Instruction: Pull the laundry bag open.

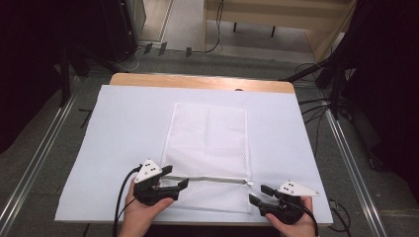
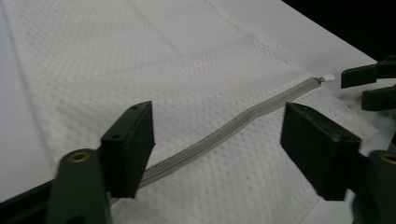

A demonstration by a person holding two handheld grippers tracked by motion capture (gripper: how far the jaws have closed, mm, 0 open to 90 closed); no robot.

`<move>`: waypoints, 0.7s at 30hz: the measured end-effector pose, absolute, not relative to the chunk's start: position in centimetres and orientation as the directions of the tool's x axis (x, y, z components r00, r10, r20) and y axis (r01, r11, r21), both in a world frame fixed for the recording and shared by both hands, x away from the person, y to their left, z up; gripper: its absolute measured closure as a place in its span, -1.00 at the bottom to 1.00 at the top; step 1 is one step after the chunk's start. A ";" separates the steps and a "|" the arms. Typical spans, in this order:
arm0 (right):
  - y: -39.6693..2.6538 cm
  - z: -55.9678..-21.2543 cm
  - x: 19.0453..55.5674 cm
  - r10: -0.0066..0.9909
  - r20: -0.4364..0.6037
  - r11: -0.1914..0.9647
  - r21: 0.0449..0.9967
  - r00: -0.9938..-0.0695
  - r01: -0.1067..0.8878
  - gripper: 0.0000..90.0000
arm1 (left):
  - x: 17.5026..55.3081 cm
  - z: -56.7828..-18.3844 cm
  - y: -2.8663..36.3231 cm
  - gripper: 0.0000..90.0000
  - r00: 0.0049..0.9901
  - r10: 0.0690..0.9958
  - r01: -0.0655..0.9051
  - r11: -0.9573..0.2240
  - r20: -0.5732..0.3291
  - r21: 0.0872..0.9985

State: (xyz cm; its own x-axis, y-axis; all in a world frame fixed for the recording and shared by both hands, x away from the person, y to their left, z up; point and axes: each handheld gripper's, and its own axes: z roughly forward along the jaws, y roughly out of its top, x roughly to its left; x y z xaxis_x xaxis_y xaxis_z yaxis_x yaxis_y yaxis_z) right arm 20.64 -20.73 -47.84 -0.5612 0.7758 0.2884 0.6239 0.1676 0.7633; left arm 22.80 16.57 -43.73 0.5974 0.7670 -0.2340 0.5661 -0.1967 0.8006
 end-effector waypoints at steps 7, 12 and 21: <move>-19.1 -48.6 21.1 0.793 0.254 0.200 0.749 -0.554 0.631 -0.01 | 23.4 -43.7 11.1 0.24 0.674 0.691 0.567 -0.257 -0.262 0.782; -17.9 -48.9 20.6 0.806 0.225 0.203 0.763 -0.547 0.614 0.04 | 24.0 -43.4 8.4 0.41 0.698 0.662 0.574 -0.286 -0.275 0.768; -16.1 -49.1 19.1 0.880 0.088 0.228 0.783 -0.466 0.578 0.83 | 24.7 -43.8 5.5 0.40 0.723 0.623 0.581 -0.316 -0.298 0.750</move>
